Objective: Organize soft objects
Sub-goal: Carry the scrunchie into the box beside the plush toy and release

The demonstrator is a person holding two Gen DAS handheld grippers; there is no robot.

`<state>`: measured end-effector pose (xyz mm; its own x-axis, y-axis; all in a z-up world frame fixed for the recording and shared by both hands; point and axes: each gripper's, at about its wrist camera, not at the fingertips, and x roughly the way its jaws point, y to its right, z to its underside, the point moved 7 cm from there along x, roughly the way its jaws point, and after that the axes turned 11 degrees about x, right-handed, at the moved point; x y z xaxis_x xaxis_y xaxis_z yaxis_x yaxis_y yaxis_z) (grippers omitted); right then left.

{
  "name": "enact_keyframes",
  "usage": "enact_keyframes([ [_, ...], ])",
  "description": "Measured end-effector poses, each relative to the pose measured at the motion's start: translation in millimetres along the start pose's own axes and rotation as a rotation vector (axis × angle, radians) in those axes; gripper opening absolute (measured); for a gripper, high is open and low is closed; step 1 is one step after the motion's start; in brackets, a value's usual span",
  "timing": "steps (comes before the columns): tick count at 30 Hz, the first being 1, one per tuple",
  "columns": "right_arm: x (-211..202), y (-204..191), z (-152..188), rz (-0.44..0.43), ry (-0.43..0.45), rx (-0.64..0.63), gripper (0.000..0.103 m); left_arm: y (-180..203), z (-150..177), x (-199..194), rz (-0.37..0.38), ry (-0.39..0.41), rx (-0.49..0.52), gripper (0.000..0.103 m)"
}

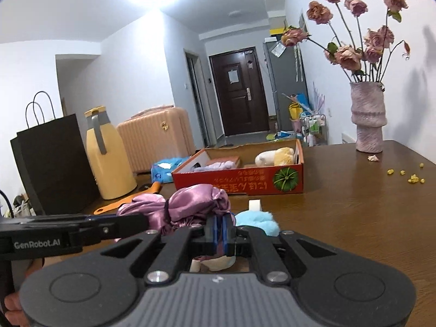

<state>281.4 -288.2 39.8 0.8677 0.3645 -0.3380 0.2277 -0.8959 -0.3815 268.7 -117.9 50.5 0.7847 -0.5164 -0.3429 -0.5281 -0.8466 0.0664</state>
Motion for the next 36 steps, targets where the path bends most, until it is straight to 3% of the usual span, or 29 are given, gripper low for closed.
enact_keyframes([
  [6,12.0,8.1,-14.7,-0.008,0.008,0.025,0.004,-10.3,-12.2,20.5,0.055,-0.016,-0.03,0.02],
  [12,65.3,17.2,-115.0,-0.026,0.066,-0.016,0.004,-59.1,-105.1,90.8,0.124,0.02,-0.02,0.02],
  [16,138.6,35.8,-162.5,0.018,-0.013,-0.012,0.004,-100.3,-146.2,164.8,0.12,-0.021,-0.049,0.02],
  [20,219.2,65.6,-167.2,0.094,-0.146,-0.002,0.004,-138.6,-132.9,240.8,0.108,-0.133,-0.144,0.02],
  [26,303.3,101.9,-142.2,0.202,-0.31,0.003,0.004,-168.0,-89.4,316.9,0.085,-0.27,-0.182,0.02],
  [31,322.6,110.5,-120.1,0.243,-0.365,0.01,0.018,-173.9,-59.0,345.9,0.082,-0.347,-0.19,0.023],
  [36,312.7,106.7,-132.8,0.227,-0.32,0.009,0.031,-175.6,-43.7,354.0,0.077,-0.376,-0.209,0.034],
])
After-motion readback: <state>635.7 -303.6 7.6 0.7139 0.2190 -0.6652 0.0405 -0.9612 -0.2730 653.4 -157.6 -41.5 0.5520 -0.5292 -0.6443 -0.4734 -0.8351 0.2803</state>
